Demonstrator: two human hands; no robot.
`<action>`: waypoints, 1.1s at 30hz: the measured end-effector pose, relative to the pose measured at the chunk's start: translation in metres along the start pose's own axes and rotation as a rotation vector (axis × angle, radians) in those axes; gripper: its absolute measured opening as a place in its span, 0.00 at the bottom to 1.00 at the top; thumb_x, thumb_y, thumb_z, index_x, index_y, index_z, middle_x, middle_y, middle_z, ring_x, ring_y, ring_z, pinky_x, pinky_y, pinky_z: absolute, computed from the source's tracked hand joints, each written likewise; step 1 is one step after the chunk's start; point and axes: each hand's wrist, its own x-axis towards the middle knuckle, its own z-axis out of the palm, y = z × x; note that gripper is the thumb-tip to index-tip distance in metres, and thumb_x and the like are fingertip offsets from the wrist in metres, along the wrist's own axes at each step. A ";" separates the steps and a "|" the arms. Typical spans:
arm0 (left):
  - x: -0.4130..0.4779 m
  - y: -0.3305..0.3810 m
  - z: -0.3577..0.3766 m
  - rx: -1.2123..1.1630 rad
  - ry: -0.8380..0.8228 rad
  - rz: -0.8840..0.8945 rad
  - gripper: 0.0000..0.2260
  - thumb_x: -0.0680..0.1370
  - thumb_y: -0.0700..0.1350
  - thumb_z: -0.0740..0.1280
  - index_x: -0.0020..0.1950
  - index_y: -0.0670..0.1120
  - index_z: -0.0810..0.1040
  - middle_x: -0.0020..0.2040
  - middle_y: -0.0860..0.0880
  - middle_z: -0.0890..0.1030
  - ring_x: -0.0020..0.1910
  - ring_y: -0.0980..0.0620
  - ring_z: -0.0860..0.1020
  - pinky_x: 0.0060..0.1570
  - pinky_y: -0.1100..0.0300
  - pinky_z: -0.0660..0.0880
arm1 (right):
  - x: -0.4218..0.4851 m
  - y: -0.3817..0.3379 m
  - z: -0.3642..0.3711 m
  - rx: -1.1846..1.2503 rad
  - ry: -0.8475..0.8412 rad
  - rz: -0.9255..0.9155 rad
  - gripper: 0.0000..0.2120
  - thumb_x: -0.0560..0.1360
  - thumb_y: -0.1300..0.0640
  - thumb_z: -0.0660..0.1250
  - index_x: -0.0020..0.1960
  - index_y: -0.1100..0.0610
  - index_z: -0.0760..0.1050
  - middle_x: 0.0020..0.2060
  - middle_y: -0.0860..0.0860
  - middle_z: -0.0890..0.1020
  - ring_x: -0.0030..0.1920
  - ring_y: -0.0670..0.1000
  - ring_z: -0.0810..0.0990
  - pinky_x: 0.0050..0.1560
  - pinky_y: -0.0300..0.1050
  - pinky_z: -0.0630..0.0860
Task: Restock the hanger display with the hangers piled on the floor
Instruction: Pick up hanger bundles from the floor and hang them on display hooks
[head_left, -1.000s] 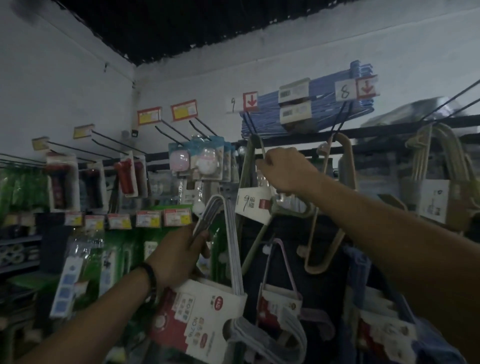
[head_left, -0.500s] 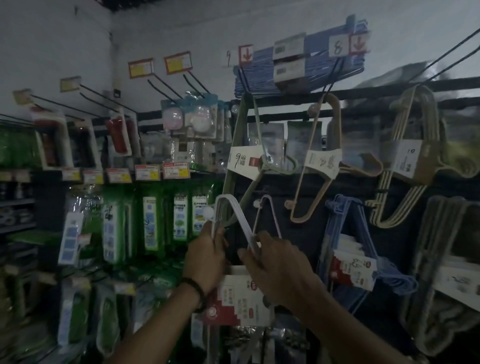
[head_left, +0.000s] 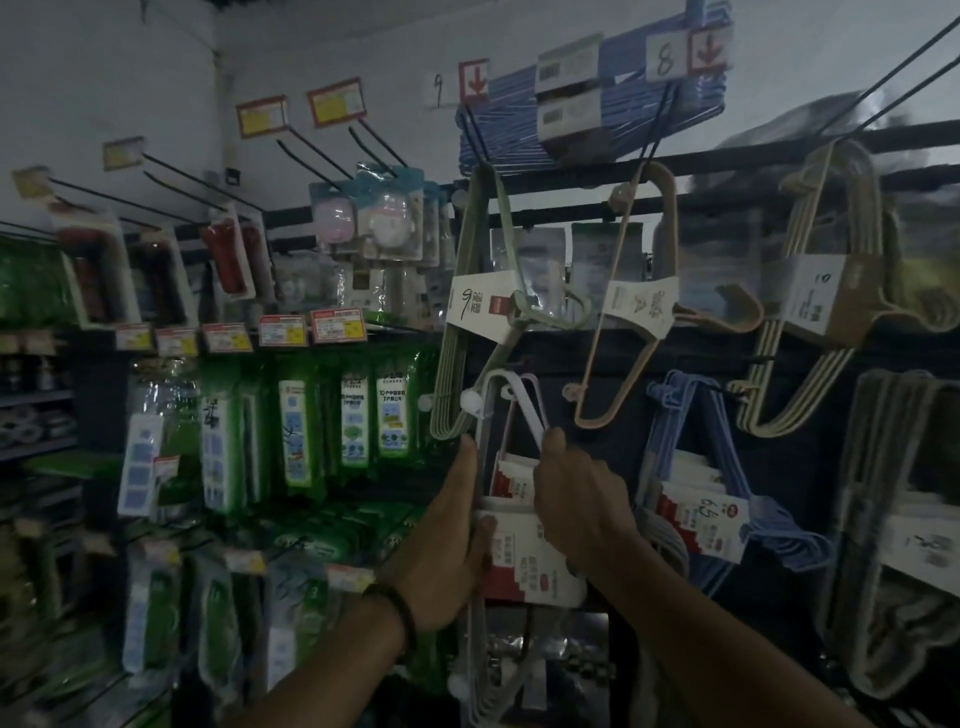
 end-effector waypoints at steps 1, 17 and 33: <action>0.003 0.000 0.001 0.065 0.004 0.008 0.36 0.86 0.55 0.58 0.78 0.69 0.31 0.79 0.71 0.50 0.71 0.61 0.72 0.68 0.55 0.76 | 0.003 0.002 0.003 -0.022 -0.006 0.010 0.08 0.84 0.56 0.59 0.62 0.54 0.65 0.52 0.54 0.81 0.49 0.57 0.83 0.44 0.53 0.79; 0.038 -0.044 0.023 0.416 0.016 -0.197 0.16 0.83 0.52 0.65 0.71 0.60 0.75 0.81 0.54 0.62 0.80 0.55 0.60 0.74 0.65 0.59 | 0.122 0.051 0.118 0.066 -0.198 0.126 0.35 0.85 0.53 0.59 0.81 0.69 0.45 0.71 0.68 0.70 0.66 0.61 0.78 0.57 0.50 0.78; -0.359 -0.081 0.066 0.125 -0.071 -0.846 0.19 0.84 0.61 0.58 0.56 0.51 0.83 0.49 0.51 0.85 0.46 0.52 0.82 0.49 0.60 0.77 | -0.176 -0.062 0.175 0.548 -0.390 -0.358 0.06 0.82 0.53 0.64 0.49 0.55 0.74 0.37 0.55 0.77 0.36 0.57 0.77 0.36 0.51 0.74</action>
